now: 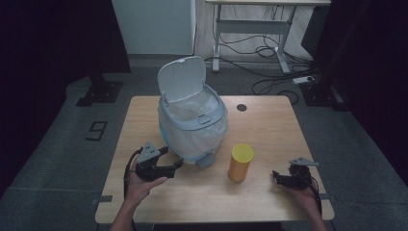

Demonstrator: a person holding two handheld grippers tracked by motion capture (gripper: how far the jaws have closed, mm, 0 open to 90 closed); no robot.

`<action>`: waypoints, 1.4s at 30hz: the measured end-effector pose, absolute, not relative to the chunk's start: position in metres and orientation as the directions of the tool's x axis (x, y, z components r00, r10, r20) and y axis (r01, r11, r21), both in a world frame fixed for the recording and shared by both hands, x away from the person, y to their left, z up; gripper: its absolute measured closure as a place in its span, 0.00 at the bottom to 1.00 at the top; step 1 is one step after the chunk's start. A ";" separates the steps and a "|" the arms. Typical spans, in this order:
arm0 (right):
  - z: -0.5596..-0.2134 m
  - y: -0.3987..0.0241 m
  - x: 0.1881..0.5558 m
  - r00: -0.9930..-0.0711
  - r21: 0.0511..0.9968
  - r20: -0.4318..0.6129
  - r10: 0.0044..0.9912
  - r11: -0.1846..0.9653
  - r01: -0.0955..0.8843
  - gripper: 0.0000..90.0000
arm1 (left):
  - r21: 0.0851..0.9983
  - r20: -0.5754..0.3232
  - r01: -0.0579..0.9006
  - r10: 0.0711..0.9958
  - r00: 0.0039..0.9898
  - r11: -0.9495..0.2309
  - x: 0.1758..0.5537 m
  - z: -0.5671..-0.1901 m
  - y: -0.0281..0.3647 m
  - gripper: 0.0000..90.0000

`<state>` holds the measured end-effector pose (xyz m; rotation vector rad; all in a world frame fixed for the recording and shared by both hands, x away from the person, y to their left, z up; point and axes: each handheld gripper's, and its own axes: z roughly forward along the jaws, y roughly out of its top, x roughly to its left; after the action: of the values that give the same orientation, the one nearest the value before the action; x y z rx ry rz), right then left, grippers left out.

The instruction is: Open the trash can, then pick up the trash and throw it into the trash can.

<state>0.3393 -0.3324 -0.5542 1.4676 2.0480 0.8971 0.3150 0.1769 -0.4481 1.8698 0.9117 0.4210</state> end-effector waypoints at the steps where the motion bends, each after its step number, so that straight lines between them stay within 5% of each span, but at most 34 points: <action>1: -0.554 -0.332 0.339 -0.322 0.733 0.004 0.947 0.217 0.645 0.14 | 0.875 -0.100 0.416 0.749 0.655 -0.246 0.316 -0.453 0.177 0.26; 19: -0.546 -0.330 0.335 -0.369 0.774 0.042 0.928 0.203 0.599 0.14 | 0.821 -0.074 0.494 0.805 0.588 -0.285 0.329 -0.500 0.183 0.26; 42: -0.519 -0.269 0.318 -0.664 0.844 0.146 0.734 0.257 0.470 0.07 | 0.790 -0.069 0.531 0.817 0.573 -0.305 0.332 -0.513 0.187 0.26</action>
<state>0.3175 -0.2688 -0.5193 1.1142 2.2551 1.3639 0.3323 0.1868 -0.5132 1.9893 1.0782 0.4438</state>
